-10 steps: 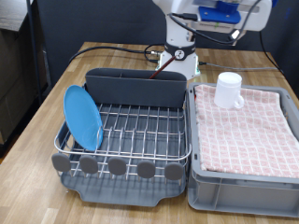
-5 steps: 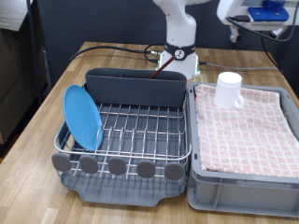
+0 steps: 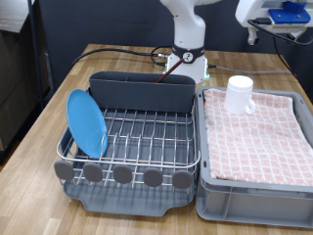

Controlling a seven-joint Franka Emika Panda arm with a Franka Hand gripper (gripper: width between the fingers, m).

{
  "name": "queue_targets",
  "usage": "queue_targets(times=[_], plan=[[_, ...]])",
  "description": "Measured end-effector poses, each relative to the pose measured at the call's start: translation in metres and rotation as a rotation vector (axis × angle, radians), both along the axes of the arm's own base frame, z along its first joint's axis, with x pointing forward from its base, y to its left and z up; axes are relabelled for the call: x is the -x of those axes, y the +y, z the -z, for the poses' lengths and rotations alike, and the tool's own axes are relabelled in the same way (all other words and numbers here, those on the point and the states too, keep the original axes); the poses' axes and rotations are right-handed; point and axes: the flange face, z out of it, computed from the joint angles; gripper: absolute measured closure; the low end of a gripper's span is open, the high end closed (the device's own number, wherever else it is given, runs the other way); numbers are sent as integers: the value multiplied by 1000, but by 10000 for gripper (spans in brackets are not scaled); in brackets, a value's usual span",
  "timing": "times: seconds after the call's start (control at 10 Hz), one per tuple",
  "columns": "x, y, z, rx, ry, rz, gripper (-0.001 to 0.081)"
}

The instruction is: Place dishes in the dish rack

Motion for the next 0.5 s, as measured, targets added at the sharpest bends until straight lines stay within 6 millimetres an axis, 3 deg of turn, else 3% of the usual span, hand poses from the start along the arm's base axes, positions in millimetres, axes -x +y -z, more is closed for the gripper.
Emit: queue_targets(times=[0.5], plan=[[11, 29, 9, 41, 51, -50, 3]])
